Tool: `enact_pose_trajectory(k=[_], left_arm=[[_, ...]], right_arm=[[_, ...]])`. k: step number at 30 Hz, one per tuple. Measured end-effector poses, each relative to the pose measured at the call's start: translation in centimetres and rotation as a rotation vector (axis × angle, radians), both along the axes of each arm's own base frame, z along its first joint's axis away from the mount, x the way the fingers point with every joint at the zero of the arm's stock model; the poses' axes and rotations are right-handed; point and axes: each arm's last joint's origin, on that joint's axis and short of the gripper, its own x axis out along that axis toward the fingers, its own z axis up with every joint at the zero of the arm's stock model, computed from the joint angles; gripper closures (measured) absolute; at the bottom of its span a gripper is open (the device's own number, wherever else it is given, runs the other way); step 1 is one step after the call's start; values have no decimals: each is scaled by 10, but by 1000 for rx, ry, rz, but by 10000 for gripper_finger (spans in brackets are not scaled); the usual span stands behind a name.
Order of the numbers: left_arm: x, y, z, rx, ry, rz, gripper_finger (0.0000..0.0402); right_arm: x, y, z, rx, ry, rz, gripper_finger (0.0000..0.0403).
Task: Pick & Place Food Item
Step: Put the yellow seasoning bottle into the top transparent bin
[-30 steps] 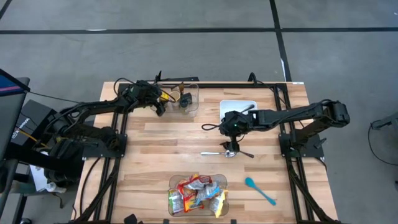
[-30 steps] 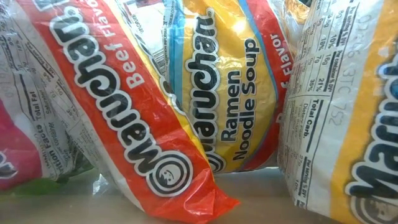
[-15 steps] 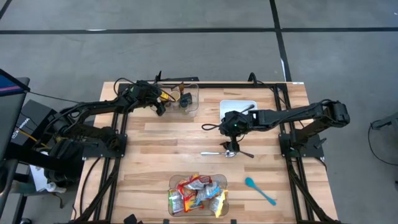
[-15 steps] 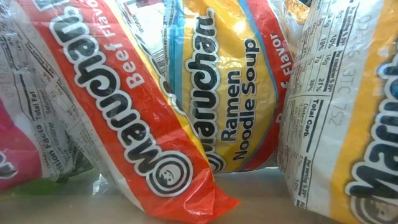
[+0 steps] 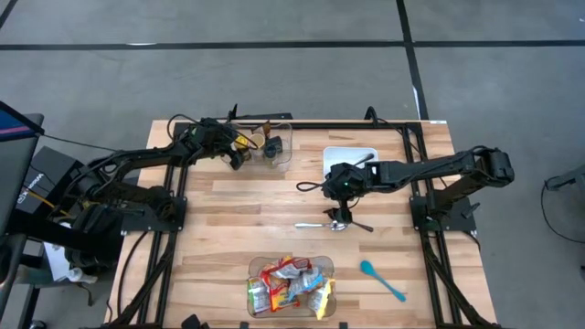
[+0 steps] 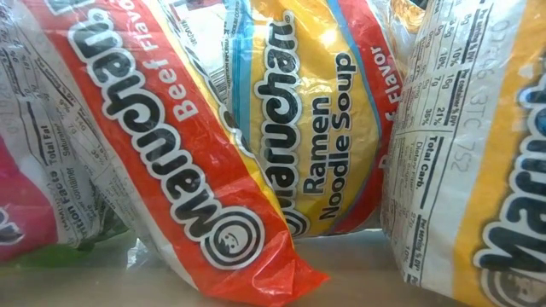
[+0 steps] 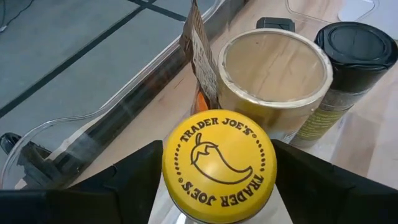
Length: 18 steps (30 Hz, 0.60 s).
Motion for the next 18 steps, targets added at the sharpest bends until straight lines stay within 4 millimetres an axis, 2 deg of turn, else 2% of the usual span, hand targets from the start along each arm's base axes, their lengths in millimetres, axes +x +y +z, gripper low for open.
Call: enact_pose_trajectory(k=[10, 18], left_arm=[[0, 0, 2, 14, -15, 4, 105], [-3, -4, 18, 64, -66, 2, 105]], right_arm=[[0, 0, 0, 0, 0, 0, 45], [0, 0, 0, 0, 0, 0, 45]])
